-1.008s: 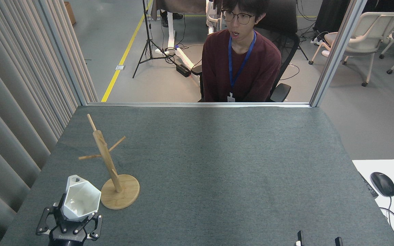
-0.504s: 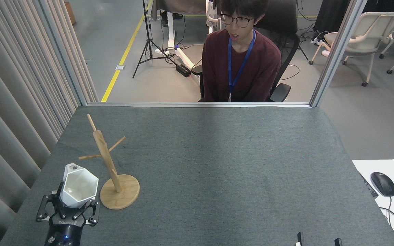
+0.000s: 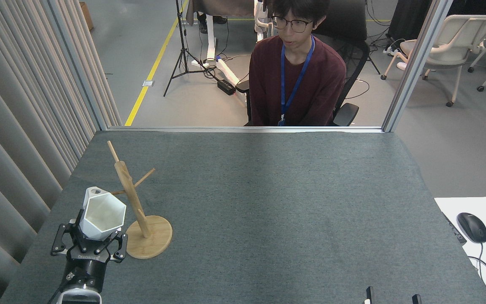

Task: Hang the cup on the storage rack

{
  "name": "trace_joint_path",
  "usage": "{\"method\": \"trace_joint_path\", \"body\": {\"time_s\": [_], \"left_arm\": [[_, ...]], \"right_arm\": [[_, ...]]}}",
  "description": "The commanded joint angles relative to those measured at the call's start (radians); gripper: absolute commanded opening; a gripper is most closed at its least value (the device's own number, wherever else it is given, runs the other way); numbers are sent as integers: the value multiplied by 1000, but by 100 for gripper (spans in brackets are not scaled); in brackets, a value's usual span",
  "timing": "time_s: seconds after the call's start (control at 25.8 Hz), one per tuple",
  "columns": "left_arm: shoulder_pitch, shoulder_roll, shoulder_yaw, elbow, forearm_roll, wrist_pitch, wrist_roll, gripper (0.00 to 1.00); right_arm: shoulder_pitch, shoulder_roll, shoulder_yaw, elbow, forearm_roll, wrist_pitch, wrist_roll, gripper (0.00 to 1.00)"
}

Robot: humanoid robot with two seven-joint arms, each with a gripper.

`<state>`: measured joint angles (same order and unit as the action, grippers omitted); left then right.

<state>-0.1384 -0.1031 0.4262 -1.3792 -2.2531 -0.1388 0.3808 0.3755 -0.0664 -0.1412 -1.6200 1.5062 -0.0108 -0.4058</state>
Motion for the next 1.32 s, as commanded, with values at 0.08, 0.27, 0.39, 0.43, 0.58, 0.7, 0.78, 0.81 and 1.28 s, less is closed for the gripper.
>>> {"method": "trace_joint_path", "body": {"time_s": [0.08, 0.27, 0.39, 0.43, 0.58, 0.7, 0.78, 0.81, 1.28], "left_arm": [[-12, -6, -4, 6, -17, 1, 1, 31], [-10, -17, -15, 6, -46, 1, 4, 35], [-10, -17, -23, 8, -48, 1, 6, 42], [-10, -17, -24, 9, -48, 1, 9, 45], [-10, -17, -29, 22, -42, 2, 20, 99], [-10, -15, -29, 22, -42, -1, 27, 100], [-6, -13, -30, 22, -39, -2, 36, 100], [-4, -13, -30, 22, -39, -2, 43, 100], [146, 10, -20, -44, 75, -48, 50, 100]], "right_arm": [[0, 5, 0, 0, 0, 0, -1, 99], [2, 7, 0, 2, -1, 0, -18, 99], [2, 7, -2, 11, -3, 0, -21, 99], [2, 7, -2, 14, -4, 0, -22, 99], [2, 7, -2, 23, -4, 0, -33, 99], [2, 7, -2, 26, -4, 0, -33, 99], [2, 7, -2, 29, -4, 0, -33, 99], [2, 7, -2, 29, -4, 0, -33, 99], [2, 4, -2, 31, -4, 0, -36, 99]]}}
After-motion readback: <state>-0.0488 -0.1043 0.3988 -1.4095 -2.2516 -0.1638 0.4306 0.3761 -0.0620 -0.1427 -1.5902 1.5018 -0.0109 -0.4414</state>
